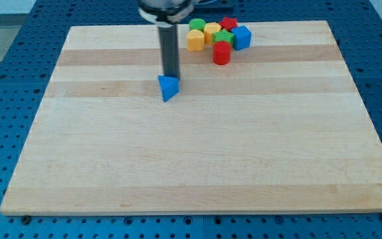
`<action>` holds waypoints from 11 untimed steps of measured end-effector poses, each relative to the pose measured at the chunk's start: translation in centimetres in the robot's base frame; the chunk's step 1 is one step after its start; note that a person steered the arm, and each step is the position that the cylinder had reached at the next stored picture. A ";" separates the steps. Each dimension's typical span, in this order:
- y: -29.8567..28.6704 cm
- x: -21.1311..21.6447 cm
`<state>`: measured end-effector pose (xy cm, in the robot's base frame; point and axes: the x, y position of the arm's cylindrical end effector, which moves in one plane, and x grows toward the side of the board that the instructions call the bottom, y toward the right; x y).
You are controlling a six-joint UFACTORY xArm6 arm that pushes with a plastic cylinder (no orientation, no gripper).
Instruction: Push triangle to the center left of the board
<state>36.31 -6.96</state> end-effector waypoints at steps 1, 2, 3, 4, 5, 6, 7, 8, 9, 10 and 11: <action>1.5 0.1; 8.2 0.1; 14.8 2.4; 15.9 6.3; 13.0 6.3; 6.8 3.9; -1.8 0.5; -4.7 -0.6; -1.3 0.8; 3.3 3.0; 3.1 6.0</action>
